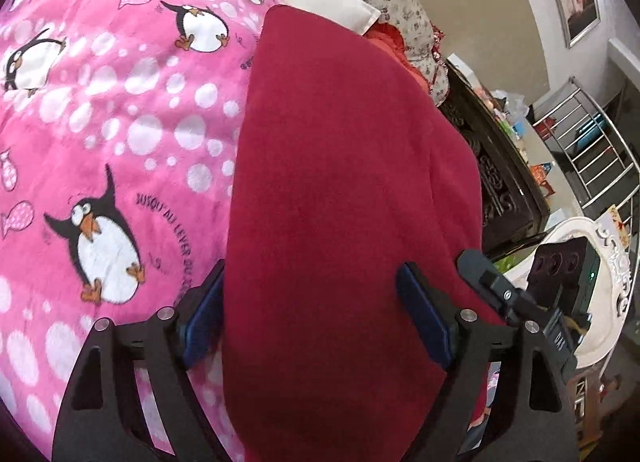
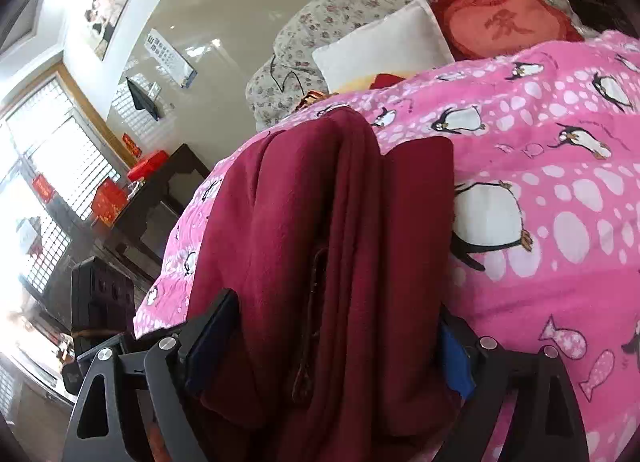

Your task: Fold small clothes

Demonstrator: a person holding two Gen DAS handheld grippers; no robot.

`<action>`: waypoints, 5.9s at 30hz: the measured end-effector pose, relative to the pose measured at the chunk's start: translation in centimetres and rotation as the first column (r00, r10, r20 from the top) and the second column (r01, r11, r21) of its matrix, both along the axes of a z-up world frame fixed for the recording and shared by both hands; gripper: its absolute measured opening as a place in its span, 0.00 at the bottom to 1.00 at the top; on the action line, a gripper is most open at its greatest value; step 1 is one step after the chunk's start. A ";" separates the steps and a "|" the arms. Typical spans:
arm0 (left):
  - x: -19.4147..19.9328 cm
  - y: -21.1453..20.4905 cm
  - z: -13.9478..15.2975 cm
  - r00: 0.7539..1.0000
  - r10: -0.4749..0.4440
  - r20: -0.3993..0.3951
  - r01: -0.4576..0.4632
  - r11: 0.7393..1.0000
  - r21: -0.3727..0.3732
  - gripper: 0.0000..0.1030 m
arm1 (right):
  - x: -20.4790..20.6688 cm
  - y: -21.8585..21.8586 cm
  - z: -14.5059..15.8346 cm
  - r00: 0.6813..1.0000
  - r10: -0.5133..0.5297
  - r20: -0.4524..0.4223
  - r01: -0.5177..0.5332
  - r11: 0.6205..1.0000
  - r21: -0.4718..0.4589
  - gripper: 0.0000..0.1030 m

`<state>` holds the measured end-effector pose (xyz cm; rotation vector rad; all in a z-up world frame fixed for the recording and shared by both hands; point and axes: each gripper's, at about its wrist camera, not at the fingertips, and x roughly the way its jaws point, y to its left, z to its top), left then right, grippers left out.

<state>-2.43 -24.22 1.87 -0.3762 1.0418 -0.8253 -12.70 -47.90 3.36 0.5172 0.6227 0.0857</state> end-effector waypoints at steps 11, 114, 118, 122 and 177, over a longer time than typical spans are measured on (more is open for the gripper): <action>-2.8 0.0 3.4 0.988 -0.044 0.145 0.039 0.999 0.037 0.46 | -2.2 4.0 3.5 0.999 0.038 0.023 -0.033 0.985 -0.170 0.41; -15.7 9.0 5.5 0.879 0.141 0.456 -0.343 0.851 0.398 0.69 | -11.9 17.3 5.3 0.993 0.108 -0.039 -0.115 0.899 -0.422 0.56; -17.2 9.1 6.2 0.850 0.151 0.505 -0.385 0.832 0.399 0.69 | -12.5 17.2 5.3 0.996 0.079 -0.034 -0.086 0.903 -0.420 0.57; -18.0 9.6 6.5 0.850 0.167 0.499 -0.392 0.834 0.388 0.69 | -13.5 17.4 5.3 0.998 0.055 -0.029 -0.062 0.900 -0.432 0.57; -23.4 10.0 8.6 0.727 0.183 0.662 -0.527 0.767 0.367 0.69 | -15.4 19.7 5.4 0.999 0.036 -0.027 -0.044 0.909 -0.414 0.57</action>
